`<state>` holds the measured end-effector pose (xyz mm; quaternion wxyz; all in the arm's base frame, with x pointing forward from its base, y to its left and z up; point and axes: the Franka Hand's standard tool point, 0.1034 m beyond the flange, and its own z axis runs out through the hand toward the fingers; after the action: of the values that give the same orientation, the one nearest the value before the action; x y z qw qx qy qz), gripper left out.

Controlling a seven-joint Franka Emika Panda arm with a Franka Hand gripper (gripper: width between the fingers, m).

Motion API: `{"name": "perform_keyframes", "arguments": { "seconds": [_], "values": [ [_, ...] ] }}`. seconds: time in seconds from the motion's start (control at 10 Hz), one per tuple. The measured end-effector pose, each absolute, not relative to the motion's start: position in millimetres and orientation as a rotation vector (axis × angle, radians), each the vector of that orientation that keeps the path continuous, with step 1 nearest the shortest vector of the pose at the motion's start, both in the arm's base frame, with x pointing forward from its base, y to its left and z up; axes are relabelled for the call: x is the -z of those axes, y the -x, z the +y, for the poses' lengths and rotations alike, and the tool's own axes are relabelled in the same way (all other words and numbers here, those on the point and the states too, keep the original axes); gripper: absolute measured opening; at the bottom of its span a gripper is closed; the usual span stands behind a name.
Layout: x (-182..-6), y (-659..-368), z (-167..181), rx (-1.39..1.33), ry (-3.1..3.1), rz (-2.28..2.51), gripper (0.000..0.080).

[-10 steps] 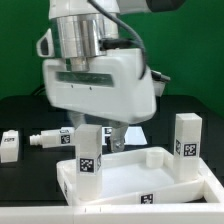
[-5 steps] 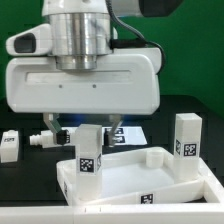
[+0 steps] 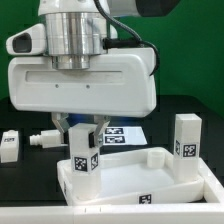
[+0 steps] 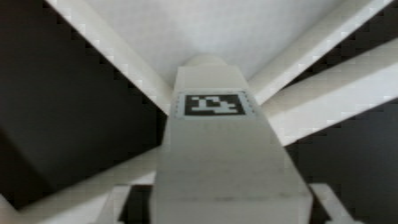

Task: Assemble desk

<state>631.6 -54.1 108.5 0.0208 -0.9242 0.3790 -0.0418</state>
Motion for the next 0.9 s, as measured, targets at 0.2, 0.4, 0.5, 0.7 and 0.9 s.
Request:
{"name": "perform_keyframes", "arguments": {
  "seconds": [0.2, 0.4, 0.5, 0.7, 0.9],
  "values": [
    [-106.9, -629.1, -52.6, 0.079, 2.518, 1.738, 0.0285],
    [-106.9, -630.2, -51.8, 0.091, 2.355, 1.922, 0.0285],
    [-107.0, -630.0, -53.0, 0.087, 2.306, 1.981, 0.0285],
    [-106.8, -629.6, -53.8, 0.062, 2.115, 2.175, 0.0286],
    [-105.9, -629.2, -55.4, 0.017, 1.697, 2.458, 0.0289]
  ]
}}
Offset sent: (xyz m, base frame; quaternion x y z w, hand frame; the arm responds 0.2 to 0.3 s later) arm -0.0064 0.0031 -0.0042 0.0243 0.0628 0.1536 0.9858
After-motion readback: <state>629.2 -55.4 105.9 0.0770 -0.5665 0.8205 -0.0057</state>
